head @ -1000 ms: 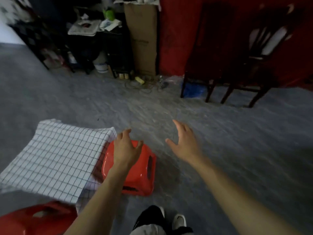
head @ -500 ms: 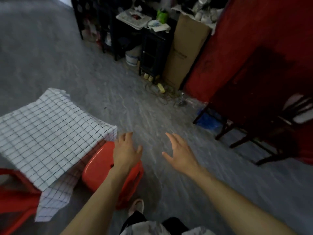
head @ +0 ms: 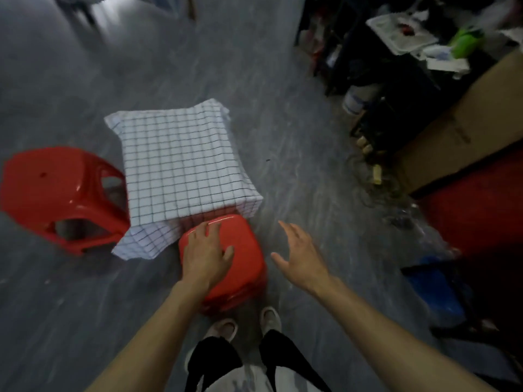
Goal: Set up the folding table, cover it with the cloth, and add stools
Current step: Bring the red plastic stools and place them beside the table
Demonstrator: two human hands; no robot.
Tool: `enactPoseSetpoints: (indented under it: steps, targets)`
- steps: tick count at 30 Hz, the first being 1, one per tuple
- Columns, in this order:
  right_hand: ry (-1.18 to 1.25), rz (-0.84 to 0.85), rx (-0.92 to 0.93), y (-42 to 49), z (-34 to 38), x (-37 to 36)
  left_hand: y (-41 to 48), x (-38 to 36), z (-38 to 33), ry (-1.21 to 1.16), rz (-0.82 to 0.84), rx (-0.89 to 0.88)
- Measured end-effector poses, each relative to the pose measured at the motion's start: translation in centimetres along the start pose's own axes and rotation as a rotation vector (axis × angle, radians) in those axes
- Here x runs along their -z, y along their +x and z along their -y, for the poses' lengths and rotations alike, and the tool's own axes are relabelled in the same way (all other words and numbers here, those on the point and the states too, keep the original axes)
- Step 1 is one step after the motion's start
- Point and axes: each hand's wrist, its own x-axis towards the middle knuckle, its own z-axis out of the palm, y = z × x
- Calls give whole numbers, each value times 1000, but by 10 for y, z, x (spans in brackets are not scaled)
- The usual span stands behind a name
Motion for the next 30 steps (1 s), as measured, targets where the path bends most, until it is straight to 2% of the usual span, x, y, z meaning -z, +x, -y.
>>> enactPoseSetpoints:
  steps: [6,12,16,21,26,30]
  targets:
    - [8,162,138,38,-25,-24,-42,-41,32,-38,22,290]
    - [-18,253,245,87,-39,-82,-17,-83,74,42,27,330]
    - [25,235,279,122,-50,-131,19,-115,99,24,7,369]
    - [39,191,257,150,-76,-191,50,-164,132,-28,-15,400]
    - [-47,253,171,172,-104,-247,73,-214,165,-44,22,415]
    - [-16,322,77,191,-116,-276,84,-247,184,-125,56,477]
